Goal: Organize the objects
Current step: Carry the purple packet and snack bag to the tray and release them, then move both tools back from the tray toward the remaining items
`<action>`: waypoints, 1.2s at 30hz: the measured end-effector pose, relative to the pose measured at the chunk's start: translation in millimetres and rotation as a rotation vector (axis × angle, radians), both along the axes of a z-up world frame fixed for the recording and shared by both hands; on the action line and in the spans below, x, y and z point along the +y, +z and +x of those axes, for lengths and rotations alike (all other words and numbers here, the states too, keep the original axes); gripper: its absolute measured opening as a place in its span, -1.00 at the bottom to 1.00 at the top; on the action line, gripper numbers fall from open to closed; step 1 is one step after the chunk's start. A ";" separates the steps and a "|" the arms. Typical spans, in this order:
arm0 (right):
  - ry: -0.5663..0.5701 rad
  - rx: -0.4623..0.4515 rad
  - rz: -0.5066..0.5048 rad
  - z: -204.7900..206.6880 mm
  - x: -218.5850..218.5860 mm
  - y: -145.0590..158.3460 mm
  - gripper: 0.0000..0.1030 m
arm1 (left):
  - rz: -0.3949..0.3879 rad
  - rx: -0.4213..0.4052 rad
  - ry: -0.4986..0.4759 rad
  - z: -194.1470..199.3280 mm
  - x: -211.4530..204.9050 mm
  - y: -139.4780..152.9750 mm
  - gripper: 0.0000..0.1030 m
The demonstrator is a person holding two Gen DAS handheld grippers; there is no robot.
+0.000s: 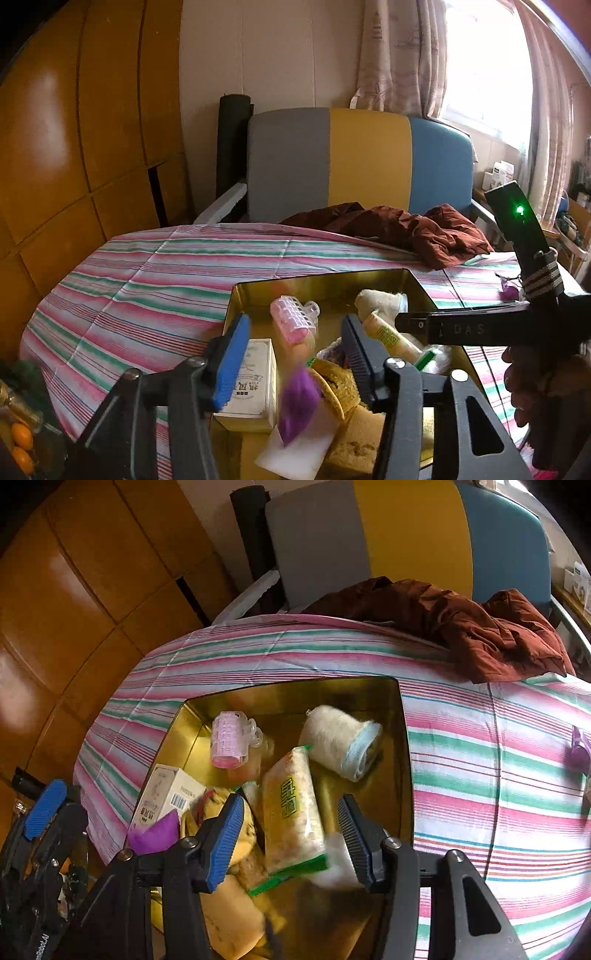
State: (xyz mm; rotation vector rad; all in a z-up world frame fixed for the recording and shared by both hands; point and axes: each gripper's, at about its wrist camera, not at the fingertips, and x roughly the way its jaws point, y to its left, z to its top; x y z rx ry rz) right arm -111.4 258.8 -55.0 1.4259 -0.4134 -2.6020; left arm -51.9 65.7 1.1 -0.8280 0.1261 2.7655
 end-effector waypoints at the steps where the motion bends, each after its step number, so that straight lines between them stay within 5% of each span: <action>1: -0.001 -0.001 0.003 2.0 0.1 -0.4 0.04 | -0.005 0.005 0.001 0.6 0.5 0.7 0.08; 36: -0.097 0.101 0.056 65.3 26.4 22.5 0.04 | -0.060 0.146 -0.078 46.9 25.1 36.1 0.28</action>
